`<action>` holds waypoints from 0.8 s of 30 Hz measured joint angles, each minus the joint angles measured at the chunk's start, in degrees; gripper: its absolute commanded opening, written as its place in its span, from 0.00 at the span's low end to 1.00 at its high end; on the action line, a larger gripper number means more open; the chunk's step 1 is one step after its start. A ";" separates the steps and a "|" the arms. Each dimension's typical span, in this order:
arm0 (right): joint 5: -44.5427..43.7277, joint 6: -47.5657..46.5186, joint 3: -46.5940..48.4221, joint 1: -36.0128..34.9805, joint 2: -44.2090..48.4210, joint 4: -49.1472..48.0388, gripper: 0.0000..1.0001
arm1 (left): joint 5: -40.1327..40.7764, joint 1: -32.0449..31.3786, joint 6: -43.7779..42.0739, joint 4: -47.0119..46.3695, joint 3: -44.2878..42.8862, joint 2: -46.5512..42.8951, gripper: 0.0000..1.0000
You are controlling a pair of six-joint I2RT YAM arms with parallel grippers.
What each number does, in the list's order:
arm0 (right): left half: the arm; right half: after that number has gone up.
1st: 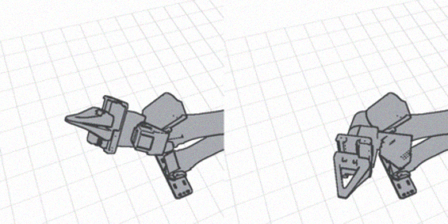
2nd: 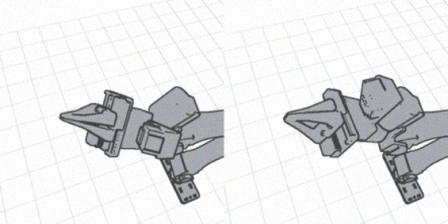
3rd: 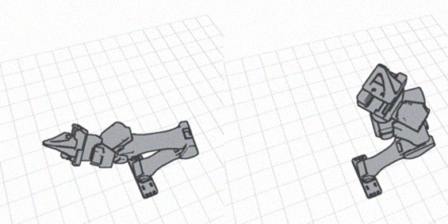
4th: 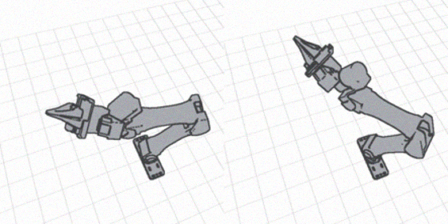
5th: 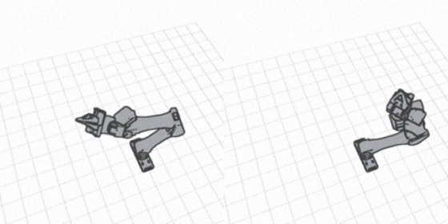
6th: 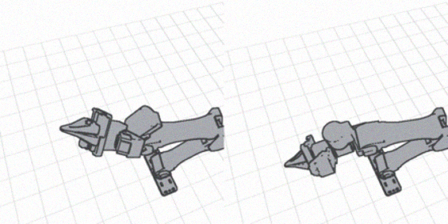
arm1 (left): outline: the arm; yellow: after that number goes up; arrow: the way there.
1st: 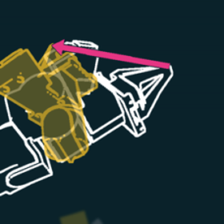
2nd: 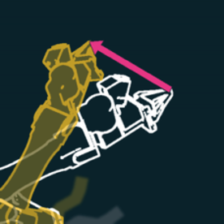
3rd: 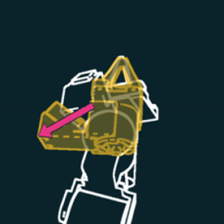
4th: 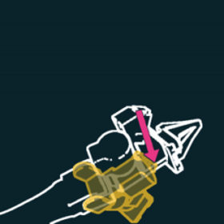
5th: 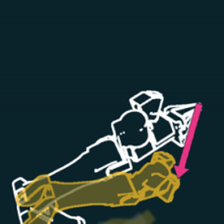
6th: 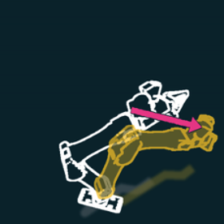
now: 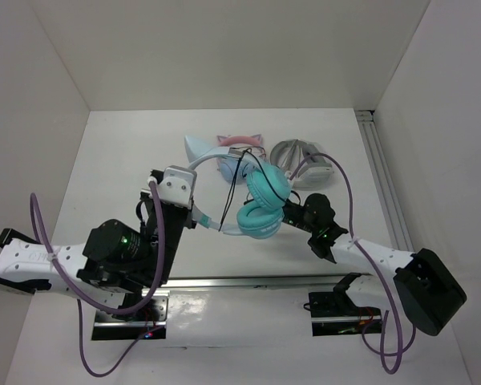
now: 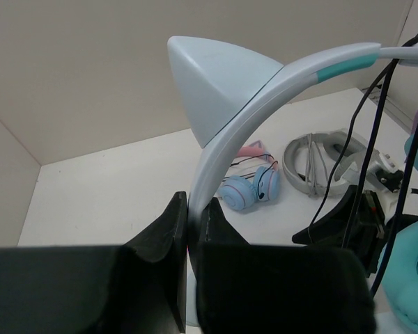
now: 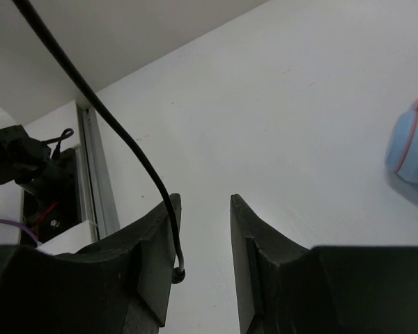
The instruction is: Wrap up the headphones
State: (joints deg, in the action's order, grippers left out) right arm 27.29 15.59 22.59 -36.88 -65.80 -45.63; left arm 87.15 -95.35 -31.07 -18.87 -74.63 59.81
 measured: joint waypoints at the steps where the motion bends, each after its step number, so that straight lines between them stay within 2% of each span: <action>1: 0.07 -0.07 -0.28 0.00 0.68 0.11 0.42 | 0.00 0.00 0.20 0.55 0.00 -0.28 0.00; 3: 0.39 -0.13 -0.44 0.00 1.42 0.20 0.42 | 0.00 0.00 0.70 1.33 0.00 -0.70 0.00; 5: 0.68 -0.22 -0.44 0.00 1.64 0.17 0.35 | 0.02 0.00 1.18 1.64 0.00 -0.92 0.00; 7: 0.83 -0.35 -0.44 0.00 1.66 0.22 0.33 | 0.00 0.00 1.27 1.79 0.00 -0.96 0.00; 15: 2.01 0.02 -0.46 -0.72 -0.83 -0.63 0.43 | 0.00 0.00 1.31 1.79 0.00 -0.96 0.00; 24: 2.05 -0.26 -0.87 -2.51 -1.95 -0.61 0.44 | 0.00 0.00 2.93 4.57 -0.17 -1.22 0.00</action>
State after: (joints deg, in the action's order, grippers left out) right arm 29.34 15.33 21.71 -39.40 -67.75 -46.24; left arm 87.15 -95.35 -28.14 -14.31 -74.81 58.59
